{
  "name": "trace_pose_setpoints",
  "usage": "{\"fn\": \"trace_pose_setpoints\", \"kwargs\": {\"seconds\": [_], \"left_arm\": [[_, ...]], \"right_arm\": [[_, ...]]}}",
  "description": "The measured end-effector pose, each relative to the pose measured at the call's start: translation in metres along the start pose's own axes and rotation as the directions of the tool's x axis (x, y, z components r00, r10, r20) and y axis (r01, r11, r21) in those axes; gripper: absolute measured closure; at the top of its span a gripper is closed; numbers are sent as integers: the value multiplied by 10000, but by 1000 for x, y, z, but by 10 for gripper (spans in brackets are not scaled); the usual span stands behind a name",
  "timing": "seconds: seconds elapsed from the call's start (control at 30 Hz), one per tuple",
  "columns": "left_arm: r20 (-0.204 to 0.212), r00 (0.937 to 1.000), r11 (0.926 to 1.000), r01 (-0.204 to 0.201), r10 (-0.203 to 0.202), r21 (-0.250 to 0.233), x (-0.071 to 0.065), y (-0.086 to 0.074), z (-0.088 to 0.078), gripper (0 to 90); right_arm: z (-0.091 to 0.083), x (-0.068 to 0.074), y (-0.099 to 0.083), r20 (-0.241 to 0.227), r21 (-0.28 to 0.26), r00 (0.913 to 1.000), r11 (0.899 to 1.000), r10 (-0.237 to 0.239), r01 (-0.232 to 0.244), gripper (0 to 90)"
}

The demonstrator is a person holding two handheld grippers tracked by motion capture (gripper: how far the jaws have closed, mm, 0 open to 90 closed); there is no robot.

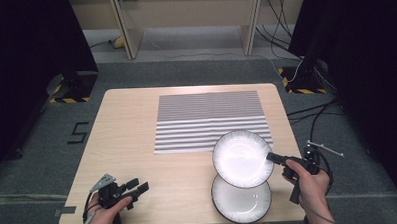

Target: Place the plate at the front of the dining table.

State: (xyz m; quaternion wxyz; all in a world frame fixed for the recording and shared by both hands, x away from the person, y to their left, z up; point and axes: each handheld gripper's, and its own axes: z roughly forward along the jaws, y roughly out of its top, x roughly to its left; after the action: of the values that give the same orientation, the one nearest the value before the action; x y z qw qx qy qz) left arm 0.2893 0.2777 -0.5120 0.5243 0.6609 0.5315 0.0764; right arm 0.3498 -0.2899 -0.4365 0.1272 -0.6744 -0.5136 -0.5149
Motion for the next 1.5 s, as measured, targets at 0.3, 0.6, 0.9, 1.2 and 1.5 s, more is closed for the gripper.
{"fn": "trace_pose_setpoints", "kwargs": {"seconds": [0.3,0.6,0.9,1.2,1.5], "left_arm": [[2,10000,10000,-20,20,-1,1,0,0,418],[-3,10000,10000,11,-11,-10,1,0,-1,418],[-6,10000,10000,12,-12,-11,1,0,-1,418],[-2,10000,10000,7,-7,-16,2,0,-1,418],[-9,10000,10000,39,-39,-24,2,0,-1,418]], "right_arm": [[2,3,4,-46,-22,10000,10000,-22,22,812],[6,6,9,-109,-74,9999,10000,-10,9,812],[9,9,13,-153,-143,9999,9999,-38,36,811],[12,15,19,-173,-190,9998,9997,-125,122,811],[16,17,23,-182,-185,9998,9998,-93,90,812]]}}
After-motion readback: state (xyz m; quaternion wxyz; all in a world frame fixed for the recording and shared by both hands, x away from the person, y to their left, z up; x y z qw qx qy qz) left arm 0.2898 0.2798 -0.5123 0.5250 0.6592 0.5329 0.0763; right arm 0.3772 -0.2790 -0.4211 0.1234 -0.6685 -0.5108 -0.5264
